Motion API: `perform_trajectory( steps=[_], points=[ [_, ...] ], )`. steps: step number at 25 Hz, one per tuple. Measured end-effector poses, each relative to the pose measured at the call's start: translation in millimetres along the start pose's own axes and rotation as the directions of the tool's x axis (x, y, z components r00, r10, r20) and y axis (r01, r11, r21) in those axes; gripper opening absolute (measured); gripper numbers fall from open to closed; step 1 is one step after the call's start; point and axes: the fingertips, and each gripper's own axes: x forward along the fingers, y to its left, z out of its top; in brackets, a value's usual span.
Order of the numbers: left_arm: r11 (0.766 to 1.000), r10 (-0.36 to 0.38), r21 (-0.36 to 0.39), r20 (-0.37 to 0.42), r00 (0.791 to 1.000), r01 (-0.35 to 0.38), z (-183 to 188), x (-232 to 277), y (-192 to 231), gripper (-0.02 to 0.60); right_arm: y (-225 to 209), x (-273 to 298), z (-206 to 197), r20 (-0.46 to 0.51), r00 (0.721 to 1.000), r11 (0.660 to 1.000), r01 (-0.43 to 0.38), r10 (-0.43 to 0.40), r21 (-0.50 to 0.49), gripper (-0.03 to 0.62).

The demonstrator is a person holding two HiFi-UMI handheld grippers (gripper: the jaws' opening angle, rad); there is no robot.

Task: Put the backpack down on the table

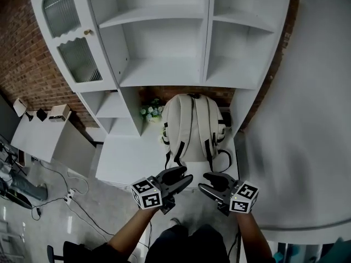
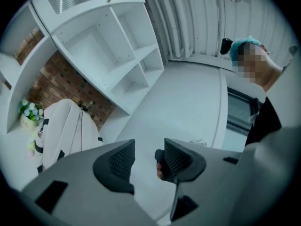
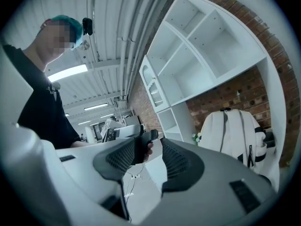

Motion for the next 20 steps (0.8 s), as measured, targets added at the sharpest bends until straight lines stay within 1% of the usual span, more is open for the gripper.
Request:
perform_trajectory(
  steps=[1,3,4,5,6,7,9,10,11,12,14,16,17,20],
  points=[
    [1.0,0.029,0.007,0.011,1.0,-0.029,2,0,-5,0.206,5,1,2,0.009,1.0,1.0,0.0,0.0,-0.011,0.195],
    [0.994,0.093,0.055,0.012,0.996,-0.093,-1,1,-16,0.2,13,0,9,0.036,0.999,0.999,0.019,-0.018,-0.033,0.162],
    [0.988,0.132,0.082,0.012,0.991,-0.133,-4,1,-21,0.183,15,0,14,0.053,0.998,0.999,0.03,-0.028,-0.037,0.141],
    [0.979,0.176,0.096,0.022,0.984,-0.177,-6,2,-24,0.15,16,-2,19,0.074,0.997,0.999,0.041,-0.039,-0.034,0.132],
    [0.971,0.217,0.089,0.04,0.975,-0.22,-7,2,-27,0.107,16,-4,25,0.095,0.994,0.998,0.058,-0.055,-0.02,0.12],
    [0.966,0.248,0.063,0.062,0.967,-0.252,-6,2,-31,0.061,14,-7,28,0.112,0.99,0.997,0.083,-0.083,0.008,0.089],
    [0.961,0.275,-0.005,0.108,0.955,-0.276,-6,2,-43,0.033,11,-16,28,0.118,0.98,0.984,0.146,-0.157,0.097,0.032],
    [0.959,0.283,-0.023,0.127,0.951,-0.283,-6,3,-49,0.021,11,-19,26,0.116,0.975,0.975,0.171,-0.188,0.141,0.018],
    [0.954,0.298,-0.021,0.14,0.944,-0.298,-8,4,-53,0.018,14,-22,24,0.117,0.97,0.968,0.191,-0.211,0.165,0.018],
    [0.947,0.318,-0.002,0.147,0.937,-0.322,-11,6,-56,0.018,18,-26,22,0.119,0.965,0.964,0.214,-0.234,0.16,0.018],
    [0.927,0.36,0.062,0.143,0.922,-0.371,-22,11,-64,0.017,24,-36,16,0.112,0.948,0.953,0.291,-0.299,0.088,0.018],
    [0.908,0.385,0.126,0.127,0.914,-0.4,-35,17,-73,0.017,25,-46,7,0.099,0.922,0.927,0.374,-0.373,0.007,0.018],
    [0.9,0.394,0.152,0.119,0.911,-0.409,-39,18,-76,0.017,24,-50,5,0.097,0.909,0.913,0.408,-0.404,-0.018,0.018],
    [0.873,0.428,0.201,0.124,0.895,-0.445,-41,18,-82,0.017,24,-57,1,0.094,0.878,0.876,0.477,-0.47,-0.077,0.018]
  ],
)
